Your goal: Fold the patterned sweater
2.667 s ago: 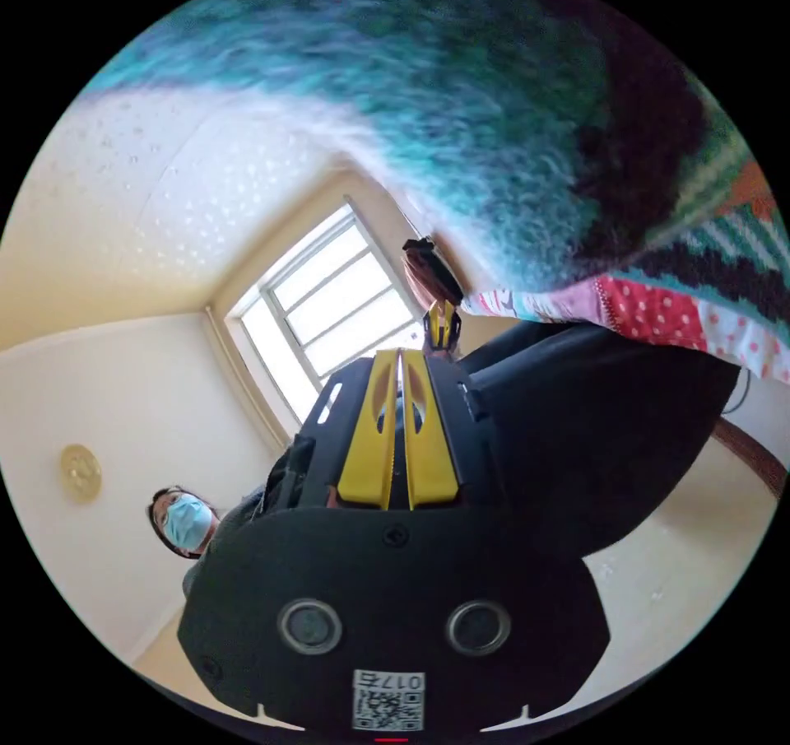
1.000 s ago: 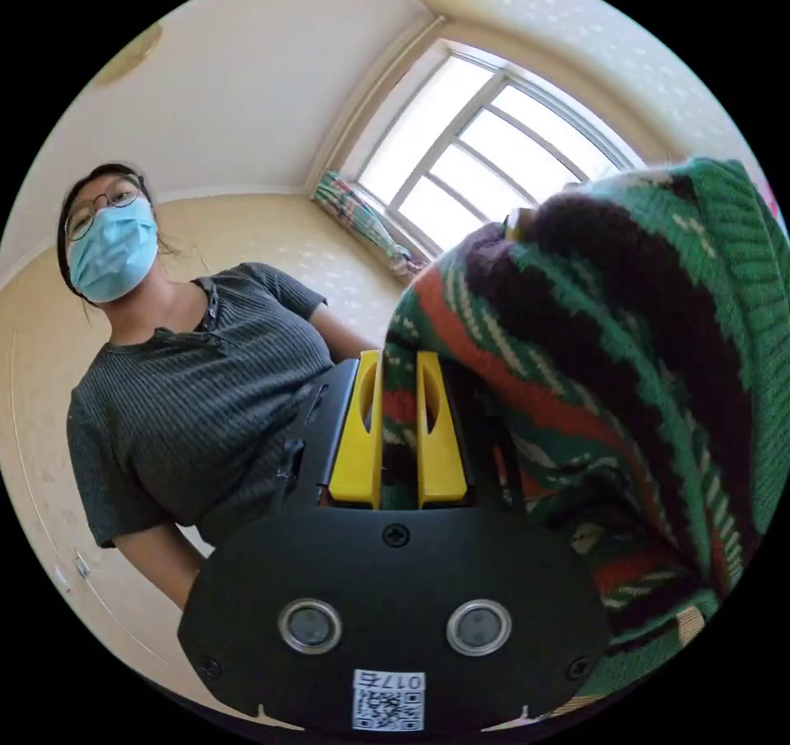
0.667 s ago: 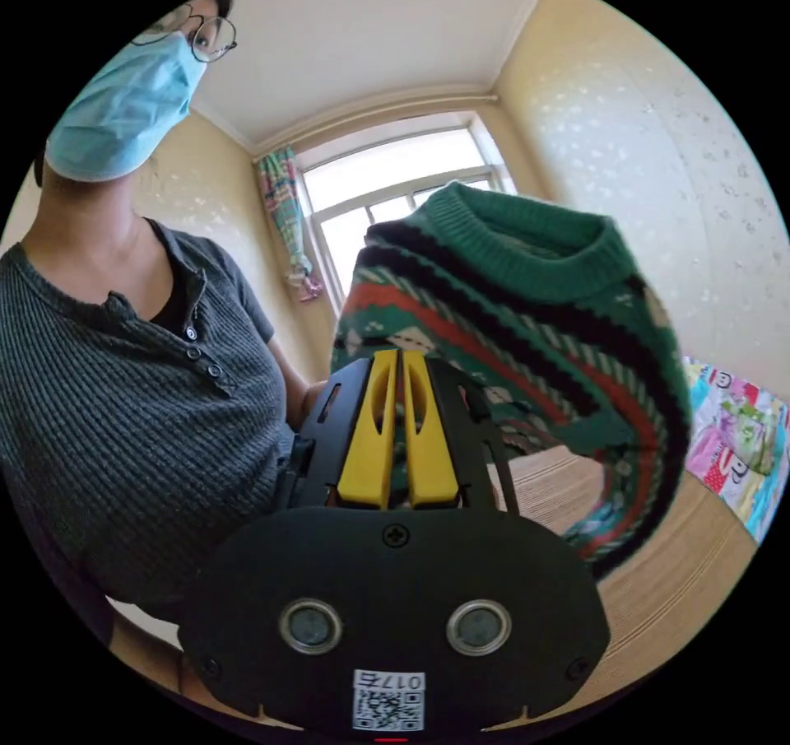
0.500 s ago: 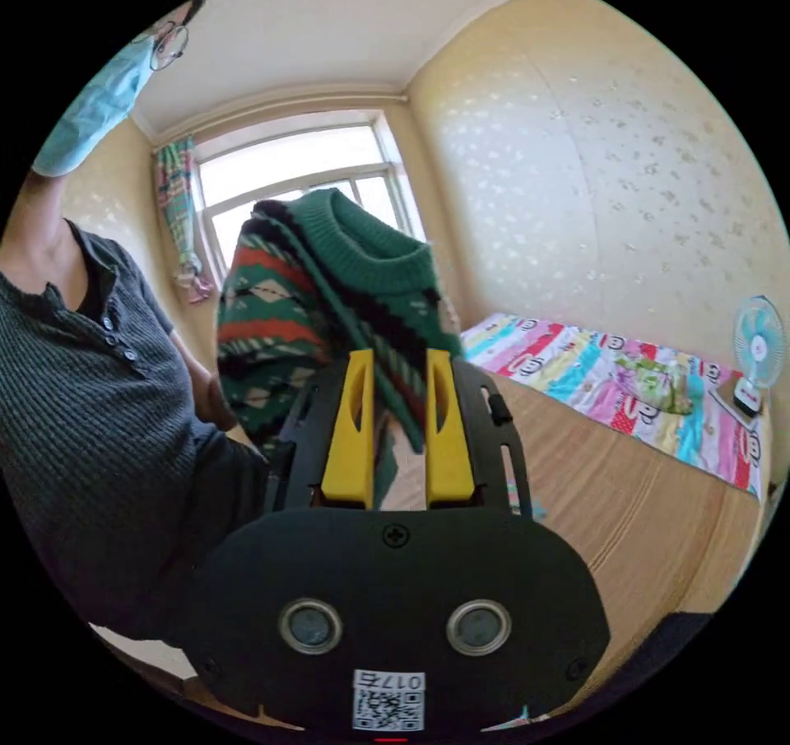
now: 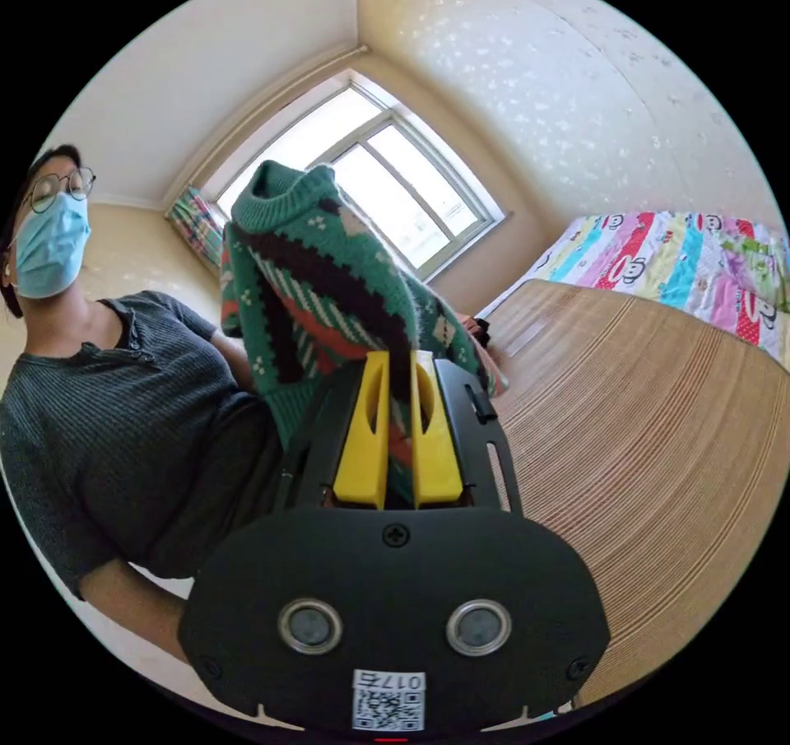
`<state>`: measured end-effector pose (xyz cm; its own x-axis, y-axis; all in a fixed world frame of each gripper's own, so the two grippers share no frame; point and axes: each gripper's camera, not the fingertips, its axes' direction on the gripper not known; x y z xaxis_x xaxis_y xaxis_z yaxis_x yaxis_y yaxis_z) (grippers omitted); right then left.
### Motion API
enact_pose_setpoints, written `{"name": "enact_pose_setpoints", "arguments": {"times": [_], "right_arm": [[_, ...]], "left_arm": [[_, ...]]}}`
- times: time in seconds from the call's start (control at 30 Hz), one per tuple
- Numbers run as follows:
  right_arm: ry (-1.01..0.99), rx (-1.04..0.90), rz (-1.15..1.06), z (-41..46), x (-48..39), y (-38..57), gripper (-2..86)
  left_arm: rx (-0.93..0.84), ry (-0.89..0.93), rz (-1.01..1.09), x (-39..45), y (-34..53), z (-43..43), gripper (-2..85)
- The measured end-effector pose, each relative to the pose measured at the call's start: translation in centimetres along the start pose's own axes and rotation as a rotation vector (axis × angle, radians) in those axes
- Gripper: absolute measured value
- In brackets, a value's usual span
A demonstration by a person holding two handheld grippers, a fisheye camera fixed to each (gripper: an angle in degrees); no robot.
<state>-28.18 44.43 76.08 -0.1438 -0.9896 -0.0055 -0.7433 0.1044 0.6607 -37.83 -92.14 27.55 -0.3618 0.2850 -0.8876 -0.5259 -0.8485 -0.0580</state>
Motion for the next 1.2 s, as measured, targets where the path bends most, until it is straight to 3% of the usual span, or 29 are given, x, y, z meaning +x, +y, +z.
{"name": "enact_pose_setpoints", "arguments": {"times": [0.17,0.33,0.63,0.7,0.77,0.83,0.93,1.07,1.2], "right_arm": [[0.492,0.151,0.035,-3.9,-4.1,-2.0,3.5],[1.042,0.367,-0.039,-7.0,-12.6,-4.4,3.3],[1.266,0.798,-0.297,-10.5,-25.2,-5.7,3.2],[1.301,0.874,-0.369,-10.7,-27.4,-5.4,3.2],[1.368,0.944,-0.431,-10.8,-29.2,-5.2,3.2],[1.592,1.0,-0.488,-10.8,-30.3,-5.6,3.2],[1.749,0.923,-0.453,-13.3,-27.3,-8.8,3.1],[1.638,0.646,-0.284,-19.5,-15.8,-15.2,2.8],[1.357,0.163,0.2,-24.1,9.9,-23.6,2.1]], "left_arm": [[-0.229,-0.197,-0.147,-0.5,-0.6,2.0,4.8],[-0.577,-0.408,-0.331,-1.1,0.1,4.7,4.8],[-1.117,-0.858,-0.651,-4.5,2.3,6.3,4.1],[-1.146,-0.876,-0.683,-5.7,2.4,6.8,4.1],[-1.156,-0.92,-0.614,-6.1,1.3,8.3,4.3],[-1.129,-1.107,-0.409,-5.7,-2.3,10.8,4.5],[-1.148,-1.282,-0.303,-7.4,-7.1,13.2,4.5],[-1.296,-1.469,-0.315,-13.5,-10.4,11.7,5.2],[-1.338,-1.769,-0.651,-23.0,-10.1,-2.1,6.9]]}}
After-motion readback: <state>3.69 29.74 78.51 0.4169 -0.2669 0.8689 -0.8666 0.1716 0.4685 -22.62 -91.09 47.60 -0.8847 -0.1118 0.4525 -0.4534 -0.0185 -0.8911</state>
